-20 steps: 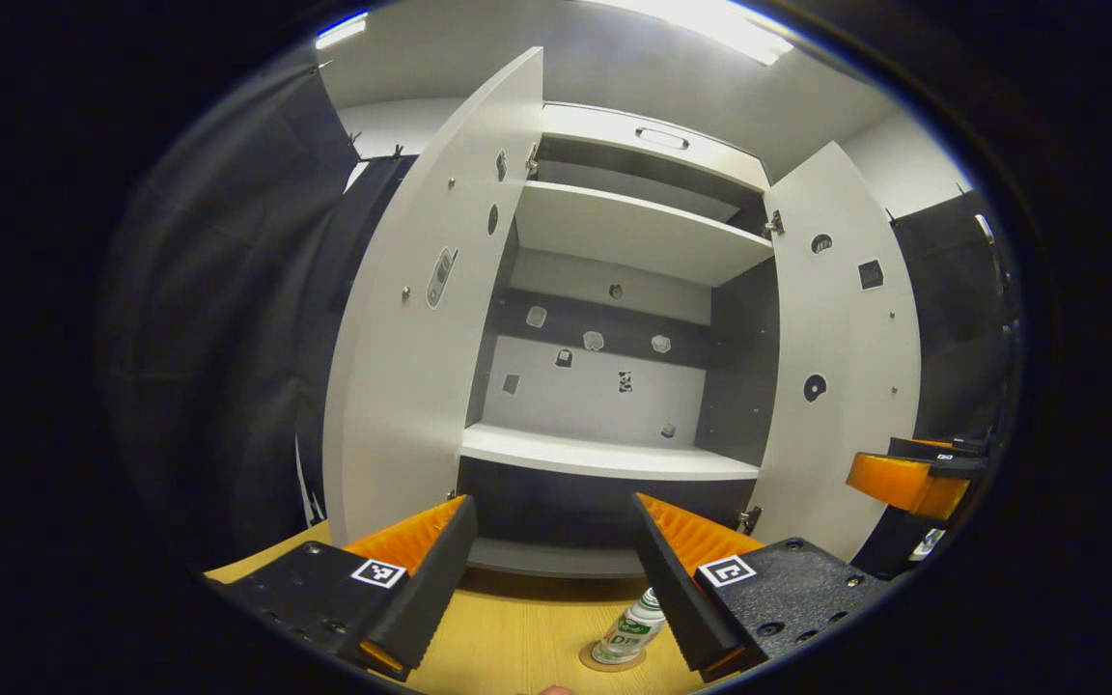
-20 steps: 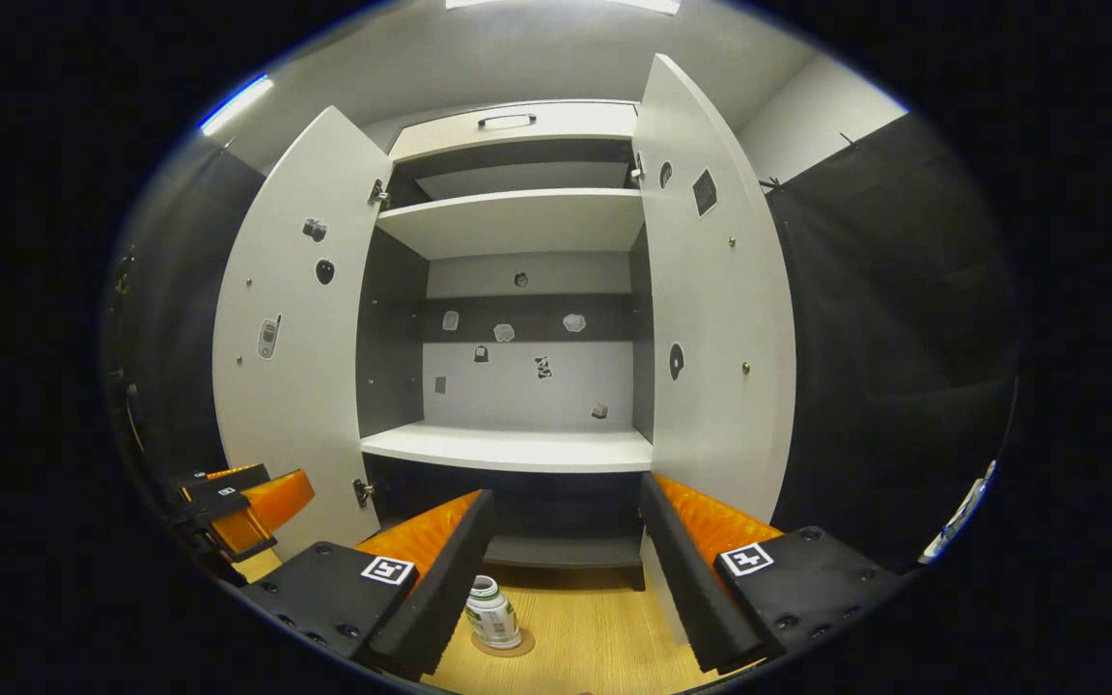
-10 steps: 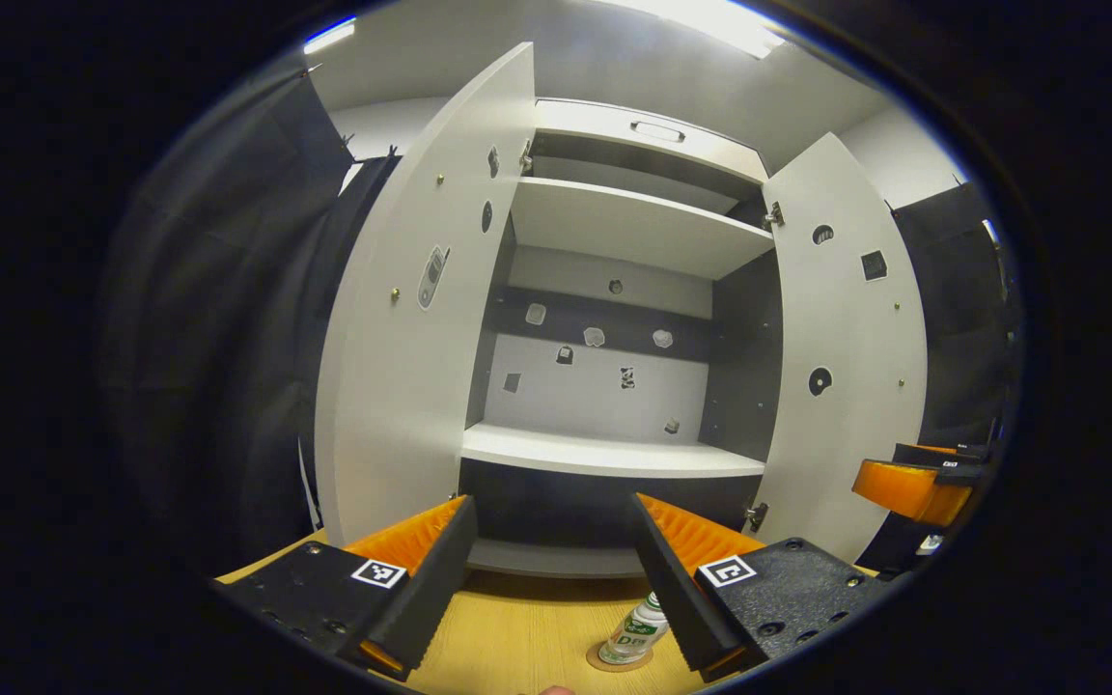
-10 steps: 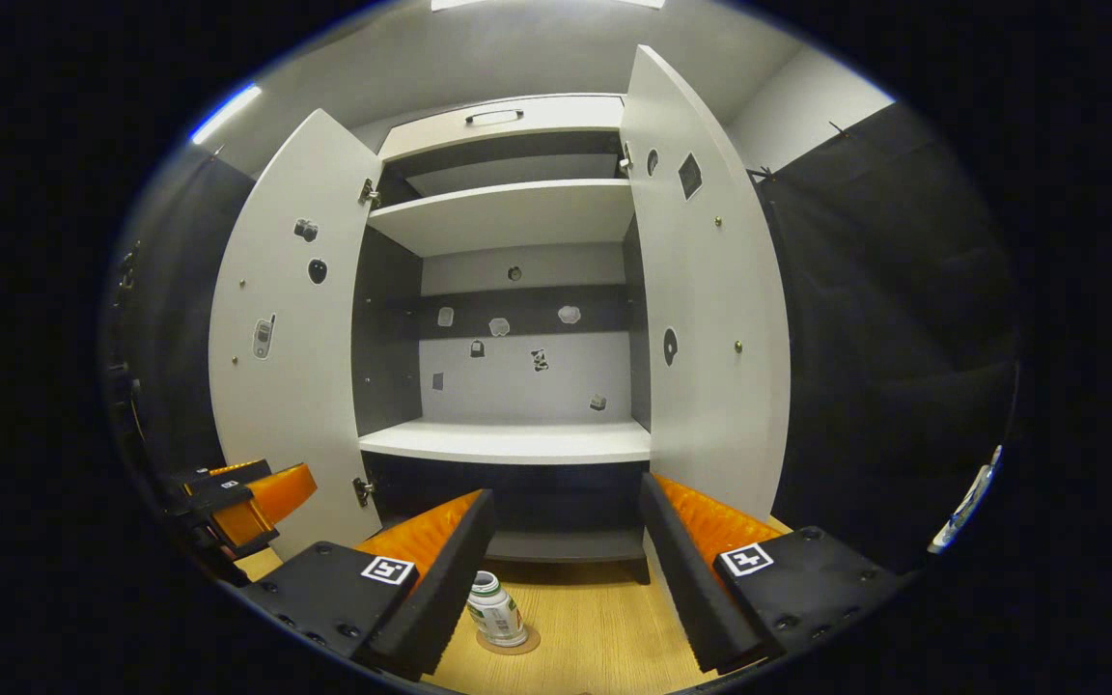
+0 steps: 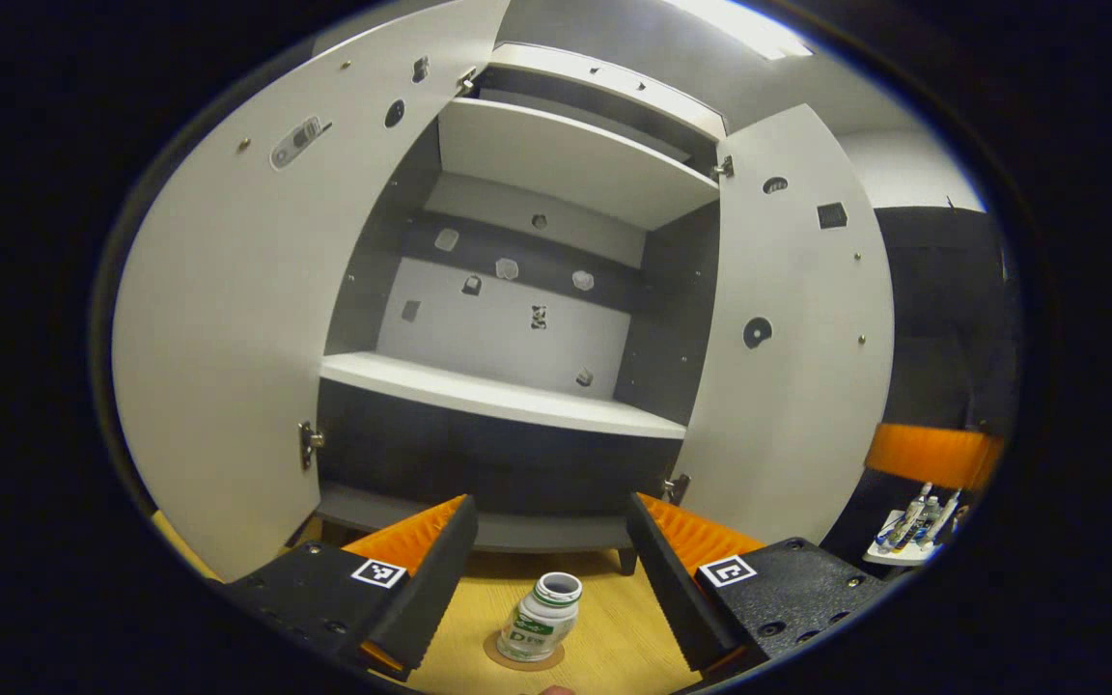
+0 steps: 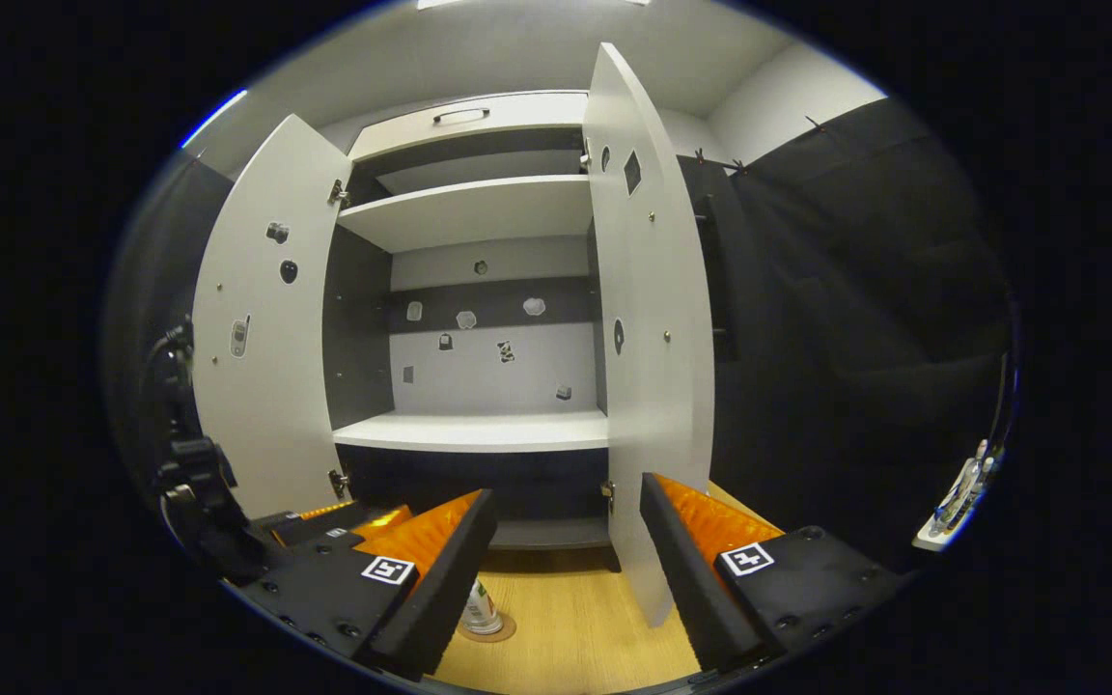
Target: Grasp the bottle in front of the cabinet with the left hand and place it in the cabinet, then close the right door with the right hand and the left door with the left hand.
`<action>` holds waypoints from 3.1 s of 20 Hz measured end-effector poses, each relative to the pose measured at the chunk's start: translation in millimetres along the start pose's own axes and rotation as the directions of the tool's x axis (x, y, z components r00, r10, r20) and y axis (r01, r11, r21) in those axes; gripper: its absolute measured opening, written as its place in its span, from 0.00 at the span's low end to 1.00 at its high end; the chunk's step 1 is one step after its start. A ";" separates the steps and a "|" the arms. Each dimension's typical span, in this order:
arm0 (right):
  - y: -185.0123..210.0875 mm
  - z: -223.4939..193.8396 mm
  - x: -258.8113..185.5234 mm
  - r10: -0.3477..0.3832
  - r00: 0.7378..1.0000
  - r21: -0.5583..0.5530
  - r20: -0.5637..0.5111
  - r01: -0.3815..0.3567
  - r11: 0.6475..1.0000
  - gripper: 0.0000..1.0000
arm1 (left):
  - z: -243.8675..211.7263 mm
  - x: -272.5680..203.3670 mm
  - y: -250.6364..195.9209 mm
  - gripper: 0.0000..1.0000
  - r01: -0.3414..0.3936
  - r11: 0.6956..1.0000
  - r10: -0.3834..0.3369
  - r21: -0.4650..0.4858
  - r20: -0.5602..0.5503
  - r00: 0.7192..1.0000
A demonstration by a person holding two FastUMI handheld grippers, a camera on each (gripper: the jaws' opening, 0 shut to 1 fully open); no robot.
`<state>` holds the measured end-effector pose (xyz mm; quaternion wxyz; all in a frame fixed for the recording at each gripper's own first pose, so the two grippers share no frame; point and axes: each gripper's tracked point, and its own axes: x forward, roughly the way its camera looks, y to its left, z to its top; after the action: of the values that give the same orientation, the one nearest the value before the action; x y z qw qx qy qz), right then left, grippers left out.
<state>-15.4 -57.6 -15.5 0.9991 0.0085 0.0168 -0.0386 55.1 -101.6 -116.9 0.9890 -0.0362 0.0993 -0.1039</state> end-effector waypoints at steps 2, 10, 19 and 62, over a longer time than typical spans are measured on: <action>-7.3 -2.7 -4.2 -0.017 1.000 -0.010 -0.006 0.017 1.000 0.99 | -43.6 6.3 -5.9 0.95 0.020 1.000 -0.020 -0.003 -0.049 0.999; -23.3 -22.8 -8.8 -0.046 0.997 -0.020 -0.055 0.045 0.999 0.99 | -167.7 9.4 10.1 0.96 -0.033 0.999 0.025 -0.027 -0.253 0.967; 4.2 -38.8 0.6 0.067 0.990 -0.025 -0.120 -0.071 0.997 0.99 | -182.7 27.6 29.2 0.95 -0.112 0.991 0.090 -0.074 -0.250 0.964; -109.8 -30.6 -74.2 -0.256 0.965 0.078 -0.064 0.260 0.962 0.99 | 160.6 255.3 47.1 0.74 -0.139 0.986 0.158 0.097 -0.227 0.961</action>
<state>-98.9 -160.8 -45.3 0.9834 0.0501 0.0427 -0.1690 341.9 -101.8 -12.4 0.9761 0.0236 0.2130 -0.0368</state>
